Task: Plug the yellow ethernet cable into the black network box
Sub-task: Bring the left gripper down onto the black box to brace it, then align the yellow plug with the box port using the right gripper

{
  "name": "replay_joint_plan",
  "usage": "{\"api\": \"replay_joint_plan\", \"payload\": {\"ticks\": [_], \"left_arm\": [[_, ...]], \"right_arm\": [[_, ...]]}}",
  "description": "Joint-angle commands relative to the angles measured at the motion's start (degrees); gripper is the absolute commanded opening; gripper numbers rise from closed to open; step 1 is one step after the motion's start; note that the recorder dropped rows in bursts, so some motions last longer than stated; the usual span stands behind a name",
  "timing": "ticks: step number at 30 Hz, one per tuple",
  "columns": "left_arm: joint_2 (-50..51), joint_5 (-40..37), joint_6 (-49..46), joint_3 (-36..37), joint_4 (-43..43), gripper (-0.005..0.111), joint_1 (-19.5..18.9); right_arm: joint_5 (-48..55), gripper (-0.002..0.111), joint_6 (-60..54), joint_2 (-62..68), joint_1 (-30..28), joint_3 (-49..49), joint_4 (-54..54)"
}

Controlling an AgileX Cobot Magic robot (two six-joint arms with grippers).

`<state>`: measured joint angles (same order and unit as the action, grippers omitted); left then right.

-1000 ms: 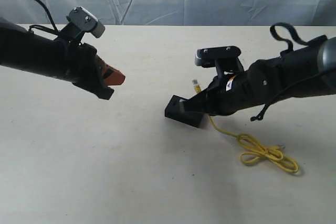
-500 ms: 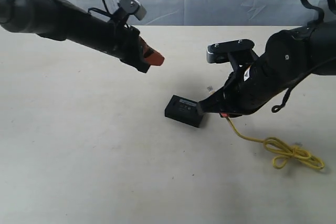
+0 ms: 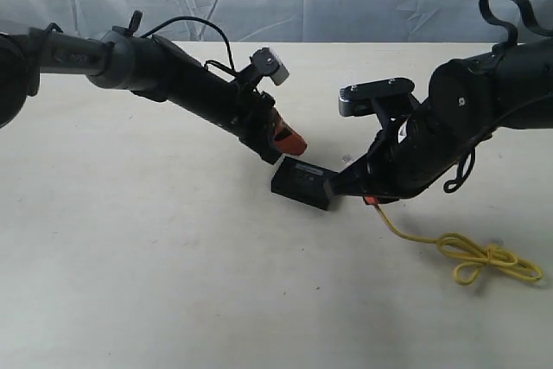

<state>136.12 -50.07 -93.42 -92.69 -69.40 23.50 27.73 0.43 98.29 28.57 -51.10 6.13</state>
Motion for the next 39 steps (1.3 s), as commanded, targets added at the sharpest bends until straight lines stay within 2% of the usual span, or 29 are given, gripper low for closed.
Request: {"api": "replay_joint_plan", "payload": {"ticks": [1, 7, 15, 20, 28, 33, 39], "left_arm": [[-0.2, -1.5, 4.8, -0.4, 4.1, 0.000, 0.1], [-0.3, -4.4, 11.7, -0.4, 9.0, 0.000, 0.0], [-3.1, -5.5, 16.6, -0.4, 11.3, 0.000, 0.0], [-5.6, -2.8, 19.9, -0.4, 16.1, 0.000, -0.1], [-5.4, -2.8, 14.5, -0.3, 16.2, 0.000, -1.1], [-3.5, -2.7, 13.4, -0.3, 14.0, 0.000, -1.1], [-0.8, -5.7, 10.8, -0.3, 8.9, 0.000, -1.0]], "right_arm": [[1.1, -0.001, -0.1, 0.0, 0.0, 0.0, -0.1], [1.5, -0.001, -0.4, -0.1, 0.0, 0.0, -0.8], [5.2, -0.001, -1.5, -2.5, 0.0, 0.0, -9.1], [7.3, -0.001, -12.3, -4.4, 0.0, 0.4, -6.9], [-3.0, -0.001, -24.6, -4.9, 2.8, 8.4, 1.0], [-8.1, -0.001, -25.4, -4.8, 5.6, 10.4, 0.9], [-10.4, -0.001, -25.4, -3.0, 5.9, 10.9, 1.7]]}}
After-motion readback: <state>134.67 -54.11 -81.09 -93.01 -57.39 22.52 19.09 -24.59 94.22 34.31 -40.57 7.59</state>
